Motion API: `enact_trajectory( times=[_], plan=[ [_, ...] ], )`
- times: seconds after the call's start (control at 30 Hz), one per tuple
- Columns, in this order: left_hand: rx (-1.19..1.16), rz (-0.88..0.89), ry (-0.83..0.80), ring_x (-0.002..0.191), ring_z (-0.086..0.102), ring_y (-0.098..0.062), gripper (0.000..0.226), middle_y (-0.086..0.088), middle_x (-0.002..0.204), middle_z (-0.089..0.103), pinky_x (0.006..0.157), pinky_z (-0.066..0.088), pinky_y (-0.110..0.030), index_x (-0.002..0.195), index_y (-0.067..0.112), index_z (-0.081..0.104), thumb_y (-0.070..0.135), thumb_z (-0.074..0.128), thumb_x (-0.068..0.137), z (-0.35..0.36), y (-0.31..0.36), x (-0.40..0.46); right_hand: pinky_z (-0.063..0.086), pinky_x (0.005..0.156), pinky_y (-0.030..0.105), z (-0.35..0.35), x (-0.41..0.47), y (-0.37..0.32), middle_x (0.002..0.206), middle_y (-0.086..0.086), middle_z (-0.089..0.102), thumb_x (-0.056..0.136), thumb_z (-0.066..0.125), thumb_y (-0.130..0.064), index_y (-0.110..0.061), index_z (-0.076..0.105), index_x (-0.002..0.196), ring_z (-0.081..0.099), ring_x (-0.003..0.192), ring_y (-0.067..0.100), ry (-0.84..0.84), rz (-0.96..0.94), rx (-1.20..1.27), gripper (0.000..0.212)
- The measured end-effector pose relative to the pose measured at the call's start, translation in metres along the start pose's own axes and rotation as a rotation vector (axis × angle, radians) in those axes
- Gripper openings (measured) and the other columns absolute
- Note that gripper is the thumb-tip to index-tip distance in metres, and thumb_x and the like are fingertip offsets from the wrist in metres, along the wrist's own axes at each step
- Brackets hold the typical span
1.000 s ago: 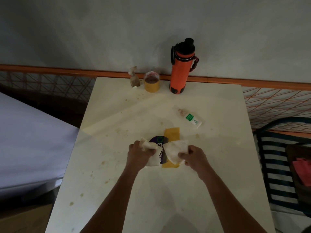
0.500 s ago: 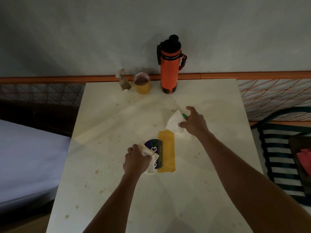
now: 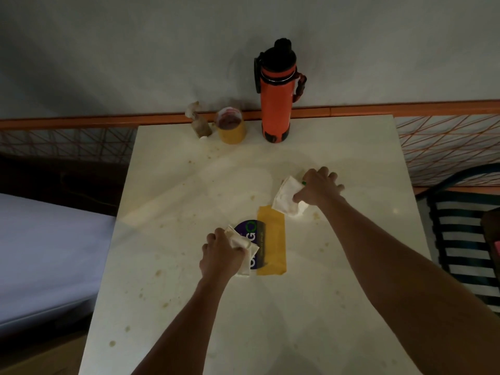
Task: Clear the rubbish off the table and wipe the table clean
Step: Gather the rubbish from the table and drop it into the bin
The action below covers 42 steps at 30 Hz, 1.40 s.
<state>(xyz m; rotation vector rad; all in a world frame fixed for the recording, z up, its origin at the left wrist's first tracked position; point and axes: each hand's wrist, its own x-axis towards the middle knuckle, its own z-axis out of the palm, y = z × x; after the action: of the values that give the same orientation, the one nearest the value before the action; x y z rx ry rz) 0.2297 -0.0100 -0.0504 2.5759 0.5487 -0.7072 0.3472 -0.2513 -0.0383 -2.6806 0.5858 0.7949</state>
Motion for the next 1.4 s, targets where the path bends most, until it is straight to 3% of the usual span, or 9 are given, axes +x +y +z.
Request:
enact_trajectory(
  times=[0.13, 0.37, 0.53, 0.87, 1.03, 1.13, 1.2, 1.3, 1.4],
  plan=[
    [0.003, 0.008, 0.016, 0.121, 0.05, -0.034, 0.054, -0.009, 0.127, 0.05, 0.085, 0.046, -0.046, 0.128, 0.012, 0.044, 0.036, 0.067, 0.086, 0.001, 0.001, -0.003, 0.045, 0.093, 0.047, 0.015, -0.009, 0.008, 0.134, 0.01, 0.044, 0.073, 0.079, -0.033, -0.015, 0.043, 0.134, 0.039, 0.126, 0.035, 0.022, -0.008, 0.128, 0.073],
    [-0.009, 0.063, 0.092, 0.117, 0.053, -0.031, 0.054, -0.009, 0.123, 0.051, 0.08, 0.049, -0.044, 0.128, 0.013, 0.043, 0.04, 0.067, 0.088, 0.004, -0.003, -0.012, 0.05, 0.088, 0.037, 0.04, -0.062, 0.026, 0.122, 0.011, 0.063, 0.073, 0.07, -0.04, -0.016, 0.055, 0.127, 0.059, 0.113, 0.033, -0.104, 0.046, 0.289, 0.061],
    [-0.049, 0.159, 0.171, 0.114, 0.053, -0.031, 0.049, -0.01, 0.123, 0.05, 0.075, 0.051, -0.041, 0.128, 0.012, 0.042, 0.031, 0.064, 0.088, 0.009, -0.013, -0.034, 0.047, 0.091, 0.037, 0.065, -0.117, 0.041, 0.126, 0.013, 0.061, 0.078, 0.066, -0.034, -0.016, 0.051, 0.13, 0.057, 0.115, 0.035, -0.117, 0.091, 0.457, 0.057],
    [-0.224, 0.144, 0.091, 0.112, 0.052, -0.027, 0.051, -0.002, 0.124, 0.05, 0.076, 0.044, -0.037, 0.13, 0.023, 0.04, 0.033, 0.065, 0.085, 0.022, -0.068, -0.106, 0.051, 0.093, 0.039, 0.106, -0.217, 0.068, 0.127, 0.012, 0.063, 0.084, 0.059, -0.027, -0.017, 0.049, 0.136, 0.06, 0.112, 0.032, -0.078, 0.093, 0.585, 0.054],
    [-0.346, 0.14, 0.11, 0.115, 0.053, -0.029, 0.056, -0.003, 0.128, 0.053, 0.084, 0.049, -0.043, 0.131, 0.024, 0.038, 0.028, 0.065, 0.083, 0.023, -0.091, -0.137, 0.052, 0.088, 0.038, 0.117, -0.26, 0.07, 0.122, 0.01, 0.065, 0.083, 0.057, -0.025, -0.017, 0.054, 0.13, 0.062, 0.106, 0.03, -0.055, 0.063, 0.652, 0.049],
    [-0.42, 0.156, 0.12, 0.113, 0.055, -0.03, 0.059, -0.005, 0.128, 0.053, 0.085, 0.052, -0.045, 0.132, 0.02, 0.039, 0.026, 0.068, 0.081, 0.023, -0.1, -0.152, 0.052, 0.085, 0.036, 0.121, -0.281, 0.067, 0.118, 0.005, 0.067, 0.073, 0.053, -0.034, -0.022, 0.057, 0.126, 0.062, 0.101, 0.025, -0.051, 0.055, 0.697, 0.054],
    [-0.474, 0.186, 0.128, 0.111, 0.055, -0.027, 0.06, -0.005, 0.129, 0.052, 0.084, 0.053, -0.043, 0.132, 0.02, 0.04, 0.023, 0.07, 0.08, 0.024, -0.105, -0.16, 0.051, 0.082, 0.034, 0.123, -0.294, 0.067, 0.117, 0.004, 0.067, 0.068, 0.049, -0.036, -0.023, 0.057, 0.125, 0.062, 0.098, 0.023, -0.044, 0.047, 0.723, 0.059],
    [-0.519, 0.206, 0.138, 0.103, 0.052, -0.02, 0.057, -0.002, 0.128, 0.049, 0.08, 0.048, -0.035, 0.133, 0.017, 0.04, 0.017, 0.069, 0.084, 0.027, -0.112, -0.174, 0.05, 0.082, 0.033, 0.125, -0.31, 0.071, 0.119, 0.005, 0.066, 0.076, 0.053, -0.031, -0.021, 0.056, 0.127, 0.061, 0.098, 0.023, -0.026, 0.039, 0.728, 0.052],
    [-0.528, 0.233, 0.161, 0.106, 0.055, -0.026, 0.055, -0.004, 0.128, 0.048, 0.079, 0.047, -0.036, 0.133, 0.016, 0.04, 0.015, 0.067, 0.086, 0.029, -0.121, -0.188, 0.05, 0.083, 0.034, 0.127, -0.323, 0.076, 0.118, 0.008, 0.065, 0.069, 0.048, -0.036, -0.017, 0.056, 0.124, 0.06, 0.101, 0.026, 0.001, 0.015, 0.683, 0.059]
  ],
)
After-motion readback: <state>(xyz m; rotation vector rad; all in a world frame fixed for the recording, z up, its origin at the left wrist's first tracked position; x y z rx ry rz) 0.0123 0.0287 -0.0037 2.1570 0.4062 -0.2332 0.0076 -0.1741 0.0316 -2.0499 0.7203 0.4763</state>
